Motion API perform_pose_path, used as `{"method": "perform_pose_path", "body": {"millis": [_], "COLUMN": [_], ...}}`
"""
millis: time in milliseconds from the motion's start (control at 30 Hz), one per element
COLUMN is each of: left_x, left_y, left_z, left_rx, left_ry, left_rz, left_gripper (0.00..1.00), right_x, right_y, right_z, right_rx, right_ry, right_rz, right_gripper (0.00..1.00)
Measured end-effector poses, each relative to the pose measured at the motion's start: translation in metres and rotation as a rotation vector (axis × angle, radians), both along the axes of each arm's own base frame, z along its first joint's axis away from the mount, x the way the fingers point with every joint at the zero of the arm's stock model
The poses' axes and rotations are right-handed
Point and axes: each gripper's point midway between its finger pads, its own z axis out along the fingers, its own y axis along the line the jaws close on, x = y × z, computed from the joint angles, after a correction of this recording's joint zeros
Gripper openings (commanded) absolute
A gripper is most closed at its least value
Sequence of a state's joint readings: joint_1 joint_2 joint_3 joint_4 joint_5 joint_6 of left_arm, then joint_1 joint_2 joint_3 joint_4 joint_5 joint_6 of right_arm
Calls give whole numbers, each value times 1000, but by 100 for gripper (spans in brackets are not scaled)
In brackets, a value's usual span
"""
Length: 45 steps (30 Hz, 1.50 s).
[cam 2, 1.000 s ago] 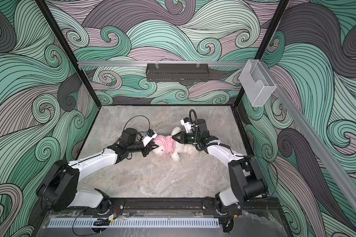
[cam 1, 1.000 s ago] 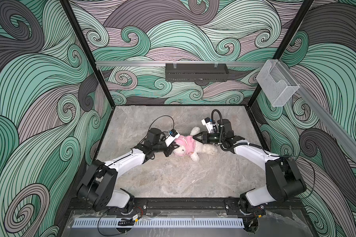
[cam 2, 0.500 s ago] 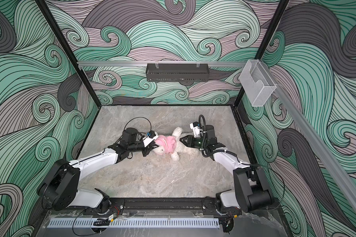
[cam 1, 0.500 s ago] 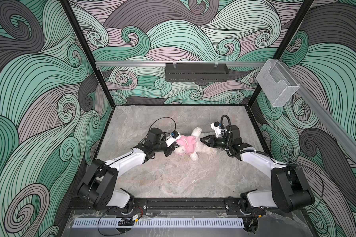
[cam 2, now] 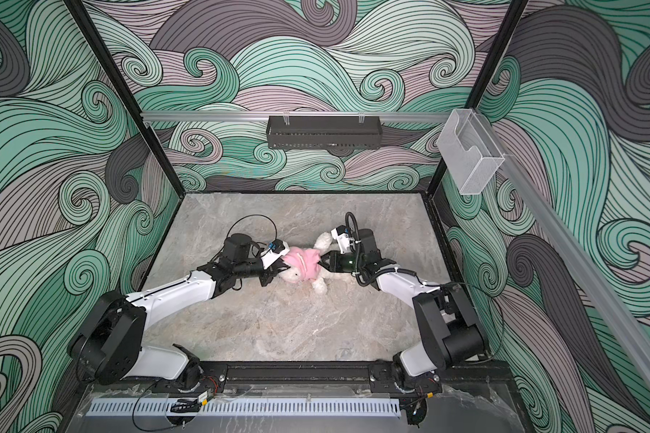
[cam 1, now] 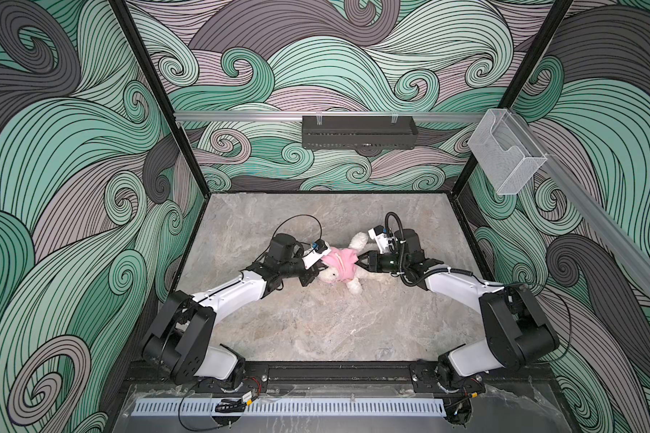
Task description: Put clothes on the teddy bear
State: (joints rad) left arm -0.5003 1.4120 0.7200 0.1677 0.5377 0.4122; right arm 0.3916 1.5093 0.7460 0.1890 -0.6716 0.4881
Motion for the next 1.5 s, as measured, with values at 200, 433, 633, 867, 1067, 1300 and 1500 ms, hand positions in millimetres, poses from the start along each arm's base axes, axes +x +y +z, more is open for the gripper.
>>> {"method": "perform_pose_path", "body": {"millis": [200,433,633,867,1067,1300,1500], "left_x": [1,0,-10,-31,-29,-14,-3], "left_y": [-2,-3,0,-14,-15,-9,-12], "left_z": [-5,-8,-1,-6,-6,-4,-5], "left_rx": [28,44,11,56,54,85,125], "left_ry": [2,9,-8,-38,-66,-116,-157], "left_rz": [-11,-4,63,0,12,26,-16], "left_gripper": [0,0,0,0,0,0,0], "right_x": [10,31,27,25,33,24,0], "right_y": [7,-11,-65,-93,-93,-76,-69], "right_z": [-2,-17,-20,-39,-57,-14,91], "right_rx": [-14,-151,-279,-215,-81,-197,-195], "right_ry": [-2,-46,-130,-62,41,-174,-556], "right_rz": [-2,-134,-369,-502,-448,-313,-233], "right_gripper": [21,0,0,0,6,49,72]}}
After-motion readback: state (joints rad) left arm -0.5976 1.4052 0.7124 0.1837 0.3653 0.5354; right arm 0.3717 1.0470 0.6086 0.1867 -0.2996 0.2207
